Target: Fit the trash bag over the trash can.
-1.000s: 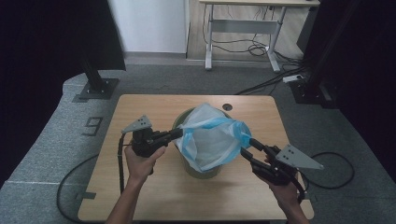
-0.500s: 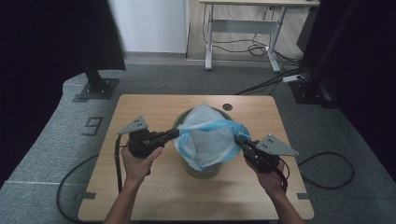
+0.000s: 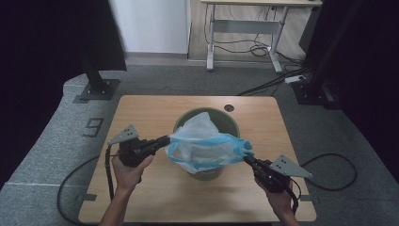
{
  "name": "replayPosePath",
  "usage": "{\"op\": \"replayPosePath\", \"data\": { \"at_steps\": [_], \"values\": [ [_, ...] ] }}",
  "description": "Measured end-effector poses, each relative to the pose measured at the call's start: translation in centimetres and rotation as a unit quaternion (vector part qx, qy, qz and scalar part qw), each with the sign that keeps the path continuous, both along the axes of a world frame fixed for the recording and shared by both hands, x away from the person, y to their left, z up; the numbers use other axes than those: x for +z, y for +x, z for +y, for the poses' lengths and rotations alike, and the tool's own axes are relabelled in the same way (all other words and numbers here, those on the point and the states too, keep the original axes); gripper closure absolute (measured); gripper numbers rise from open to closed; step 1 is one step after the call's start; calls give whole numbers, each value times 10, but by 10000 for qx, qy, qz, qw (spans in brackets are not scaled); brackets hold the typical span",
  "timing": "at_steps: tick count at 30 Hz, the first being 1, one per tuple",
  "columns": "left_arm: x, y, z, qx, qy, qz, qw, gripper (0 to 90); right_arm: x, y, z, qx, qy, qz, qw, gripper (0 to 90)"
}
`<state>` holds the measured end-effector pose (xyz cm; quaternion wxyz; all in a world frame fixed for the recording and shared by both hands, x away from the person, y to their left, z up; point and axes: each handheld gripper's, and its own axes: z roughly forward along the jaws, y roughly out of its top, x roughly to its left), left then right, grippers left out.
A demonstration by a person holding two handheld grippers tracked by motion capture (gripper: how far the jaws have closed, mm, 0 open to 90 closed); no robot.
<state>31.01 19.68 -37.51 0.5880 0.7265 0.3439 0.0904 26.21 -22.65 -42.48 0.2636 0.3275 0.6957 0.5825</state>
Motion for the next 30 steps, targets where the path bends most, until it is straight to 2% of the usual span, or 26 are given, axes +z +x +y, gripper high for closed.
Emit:
{"op": "replayPosePath", "data": {
  "at_steps": [6, 12, 16, 20, 25, 27, 30],
  "values": [
    [-11, -3, 7, 45, 31, 94, 9999, 900, -18, 1, -8, 5, 183, 280, 9994, 888],
    [-31, 2, 10, 127, 134, 290, 9994, 900, -37, 4, -9, -46, 122, 492, 9987, 888],
    [-35, 6, 13, 170, 130, 307, 9993, 900, -44, 8, -11, -65, 116, 530, 9985, 888],
    [-33, 14, 14, 274, 175, 272, 9991, 900, -43, 16, -14, -144, 134, 531, 9984, 888],
    [-28, 20, 14, 344, 234, 193, 9989, 900, -35, 21, -21, -237, 235, 449, 9984, 888],
    [-24, 19, 12, 326, 224, 166, 9991, 900, -31, 20, -24, -246, 275, 425, 9984, 887],
    [-17, 14, 9, 105, 266, 29, 9996, 897, -28, 16, -24, -228, 277, 413, 9985, 887]
  ]
}}
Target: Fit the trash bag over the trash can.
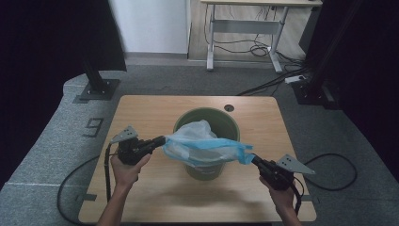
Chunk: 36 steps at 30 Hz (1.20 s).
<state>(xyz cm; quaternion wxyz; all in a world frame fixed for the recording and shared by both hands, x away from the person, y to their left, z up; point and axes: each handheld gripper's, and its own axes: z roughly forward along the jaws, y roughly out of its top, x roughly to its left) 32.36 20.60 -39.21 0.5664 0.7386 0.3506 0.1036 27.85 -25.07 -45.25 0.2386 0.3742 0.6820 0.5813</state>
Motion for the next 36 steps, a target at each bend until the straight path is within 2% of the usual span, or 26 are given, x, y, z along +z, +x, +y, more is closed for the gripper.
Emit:
{"op": "replayPosePath", "data": {
  "at_steps": [2, 5, 8, 12, 14, 18, 21, 24, 27, 30, 32, 36],
  "values": [
    [8, -7, -4, -193, 81, -199, 9996, 829, 2, -4, 1, 28, -5, -46, 10000, 886],
    [23, -20, -13, -226, 313, -572, 9976, 694, 5, -8, 2, 53, 3, -123, 9999, 886],
    [35, -28, -23, -386, 447, -721, 9956, 555, 9, -9, 3, 83, -26, -175, 9998, 886],
    [42, -27, -39, -524, 670, -679, 9941, 437, 12, -10, 5, 109, -66, -187, 9997, 885],
    [41, -23, -47, -577, 769, -576, 9937, 411, 12, -10, 5, 112, -70, -170, 9998, 884],
    [39, -12, -59, -532, 863, -419, 9940, 383, 12, -9, 5, 125, -81, -165, 9998, 884],
    [37, -5, -64, -397, 863, -313, 9950, 416, 12, -8, 5, 132, -72, -162, 9998, 884],
    [38, 2, -64, -311, 688, -154, 9970, 620, 13, -9, 6, 161, -74, -162, 9997, 884],
    [39, 9, -64, -303, 483, -38, 9984, 759, 11, -11, 7, 199, -132, -134, 9996, 882],
    [38, 13, -64, -308, 449, -35, 9985, 862, 9, -12, 6, 204, -156, -126, 9996, 882],
    [37, 14, -65, -345, 412, -24, 9986, 894, 10, -14, 4, 191, -138, -133, 9996, 882],
    [36, 12, -66, -413, 412, -61, 9983, 900, 10, -14, 2, 174, -121, -149, 9997, 883]
  ]
}}
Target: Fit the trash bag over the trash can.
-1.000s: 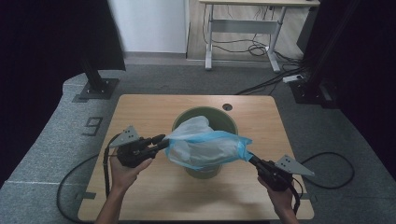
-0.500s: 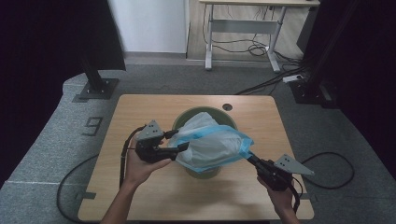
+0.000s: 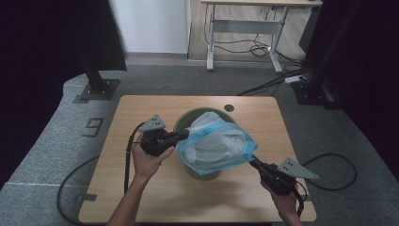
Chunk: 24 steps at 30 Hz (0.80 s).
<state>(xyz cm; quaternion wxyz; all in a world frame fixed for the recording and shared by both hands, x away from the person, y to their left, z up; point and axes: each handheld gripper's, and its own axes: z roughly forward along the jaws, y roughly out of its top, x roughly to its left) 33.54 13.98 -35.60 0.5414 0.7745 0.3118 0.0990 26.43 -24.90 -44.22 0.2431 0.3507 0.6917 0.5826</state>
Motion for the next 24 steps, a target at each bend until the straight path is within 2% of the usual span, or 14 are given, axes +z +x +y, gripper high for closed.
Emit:
{"op": "replayPosePath", "data": {
  "at_steps": [4, 7, 10, 15, 21, 24],
  "values": [
    [1, -2, 1, 9, 8, -58, 10000, 900, -1, 1, 0, -4, 8, 7, 10000, 883],
    [2, -2, 6, 112, 9, -150, 9998, 900, -2, 1, 0, -17, -8, 18, 10000, 883],
    [3, 0, 11, 164, -14, -20, 9999, 900, -4, 2, -1, -40, -6, 53, 10000, 883],
    [1, 6, 19, 392, 14, -35, 9992, 900, -10, 1, -5, -65, 33, 142, 9999, 883],
    [-5, 9, 26, 494, -25, -1, 9988, 900, -20, -1, -9, -22, 40, 298, 9995, 876],
    [-6, 7, 28, 485, -38, -19, 9988, 900, -11, -12, -12, -60, -207, -16, 9998, 785]
  ]
}}
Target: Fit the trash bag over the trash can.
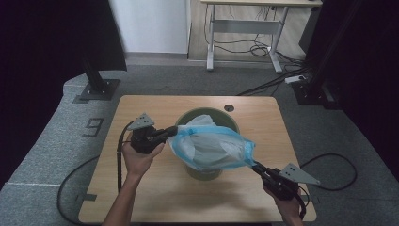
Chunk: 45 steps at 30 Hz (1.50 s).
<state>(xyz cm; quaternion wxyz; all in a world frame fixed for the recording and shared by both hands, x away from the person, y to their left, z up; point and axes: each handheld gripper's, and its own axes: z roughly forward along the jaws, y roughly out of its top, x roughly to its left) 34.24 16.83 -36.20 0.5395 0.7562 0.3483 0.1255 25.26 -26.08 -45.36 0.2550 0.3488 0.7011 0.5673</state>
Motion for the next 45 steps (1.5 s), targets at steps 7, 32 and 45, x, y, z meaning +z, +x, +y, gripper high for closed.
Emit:
{"op": "replayPosePath", "data": {
  "at_steps": [7, 32, 45],
  "values": [
    [3, -3, -2, -55, -39, -47, 10000, 900, 37, -9, -25, -398, 55, -394, 9984, 647],
    [3, -1, 2, -101, -115, -22, 9999, 900, 65, 82, 31, 525, -409, 13, 9978, 551],
    [3, 1, 4, -99, -110, 21, 9999, 900, 59, 100, 33, 859, -530, 99, 9948, 859]
  ]
}}
